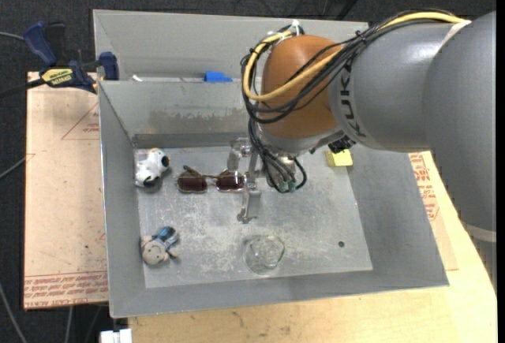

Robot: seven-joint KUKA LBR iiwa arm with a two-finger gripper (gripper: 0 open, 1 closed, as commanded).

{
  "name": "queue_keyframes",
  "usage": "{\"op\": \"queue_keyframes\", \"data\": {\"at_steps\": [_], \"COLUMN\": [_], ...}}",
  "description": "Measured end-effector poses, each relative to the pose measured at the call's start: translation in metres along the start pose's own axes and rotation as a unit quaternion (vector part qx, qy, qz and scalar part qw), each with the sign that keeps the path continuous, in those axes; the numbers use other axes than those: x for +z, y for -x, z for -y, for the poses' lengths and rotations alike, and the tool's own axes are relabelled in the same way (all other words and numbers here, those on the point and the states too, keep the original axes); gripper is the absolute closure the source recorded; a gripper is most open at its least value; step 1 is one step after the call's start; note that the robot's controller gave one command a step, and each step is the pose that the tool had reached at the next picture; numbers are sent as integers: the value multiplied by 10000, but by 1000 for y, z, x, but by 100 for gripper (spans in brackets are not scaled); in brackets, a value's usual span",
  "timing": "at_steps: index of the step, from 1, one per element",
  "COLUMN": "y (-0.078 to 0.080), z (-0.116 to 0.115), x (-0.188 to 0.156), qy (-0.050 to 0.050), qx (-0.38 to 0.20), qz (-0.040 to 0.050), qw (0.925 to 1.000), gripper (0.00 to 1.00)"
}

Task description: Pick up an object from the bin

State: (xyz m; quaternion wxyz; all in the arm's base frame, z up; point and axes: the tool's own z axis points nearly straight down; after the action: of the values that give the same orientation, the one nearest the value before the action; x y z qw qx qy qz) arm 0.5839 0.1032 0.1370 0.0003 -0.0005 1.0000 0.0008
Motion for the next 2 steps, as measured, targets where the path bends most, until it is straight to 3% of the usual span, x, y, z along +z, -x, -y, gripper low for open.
{"op": "queue_keyframes", "data": {"at_steps": [1,2], "y": [39,39], "z": [-58,-58], "x": [66,66], "qy": [8,9], "qx": [-1302,-1300], "qz": [10,10], "qw": [9915,9915], "gripper": [100,100]}}
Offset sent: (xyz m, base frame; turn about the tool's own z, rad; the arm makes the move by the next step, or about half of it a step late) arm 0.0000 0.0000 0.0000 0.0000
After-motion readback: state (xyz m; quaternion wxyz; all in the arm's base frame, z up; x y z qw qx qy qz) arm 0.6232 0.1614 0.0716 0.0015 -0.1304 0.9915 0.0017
